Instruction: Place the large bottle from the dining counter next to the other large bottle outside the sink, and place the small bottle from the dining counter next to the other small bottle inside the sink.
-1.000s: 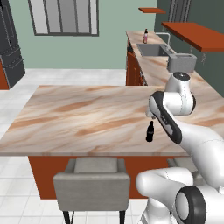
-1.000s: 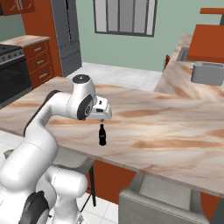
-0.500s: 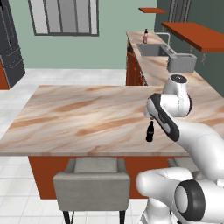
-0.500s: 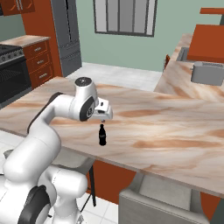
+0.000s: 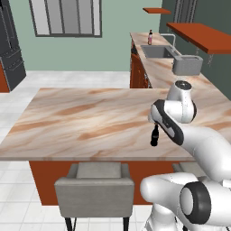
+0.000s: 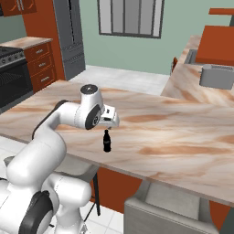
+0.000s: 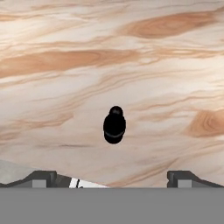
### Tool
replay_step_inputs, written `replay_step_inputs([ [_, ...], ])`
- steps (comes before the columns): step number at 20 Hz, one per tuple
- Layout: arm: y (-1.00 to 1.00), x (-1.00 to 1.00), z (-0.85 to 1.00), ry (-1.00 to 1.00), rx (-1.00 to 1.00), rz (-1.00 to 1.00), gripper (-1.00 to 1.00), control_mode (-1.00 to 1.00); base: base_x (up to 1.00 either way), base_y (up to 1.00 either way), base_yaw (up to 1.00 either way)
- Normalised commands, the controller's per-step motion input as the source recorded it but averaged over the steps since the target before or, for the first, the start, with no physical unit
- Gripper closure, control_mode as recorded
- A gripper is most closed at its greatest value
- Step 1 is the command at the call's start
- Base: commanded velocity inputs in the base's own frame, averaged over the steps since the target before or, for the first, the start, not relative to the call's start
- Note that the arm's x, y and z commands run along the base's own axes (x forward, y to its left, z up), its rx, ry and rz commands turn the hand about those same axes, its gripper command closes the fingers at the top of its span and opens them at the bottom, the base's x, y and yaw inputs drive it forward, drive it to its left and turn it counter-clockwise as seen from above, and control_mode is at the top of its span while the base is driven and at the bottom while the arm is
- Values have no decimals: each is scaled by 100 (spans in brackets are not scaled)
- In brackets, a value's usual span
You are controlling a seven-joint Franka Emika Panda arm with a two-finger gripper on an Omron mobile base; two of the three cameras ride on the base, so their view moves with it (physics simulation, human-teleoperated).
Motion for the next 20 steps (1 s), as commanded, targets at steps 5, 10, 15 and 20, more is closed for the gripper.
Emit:
replay_step_inputs([
  [5,0,11,-15,-2,0,0,-100,-100,0,0,0],
  [10,-1,8,-16,0,0,0,-100,-100,0,0,0],
  [15,-1,1,-12,0,0,-1,-100,-100,0,0,0],
  [20,0,0,-7,0,0,-1,-100,-100,0,0,0],
])
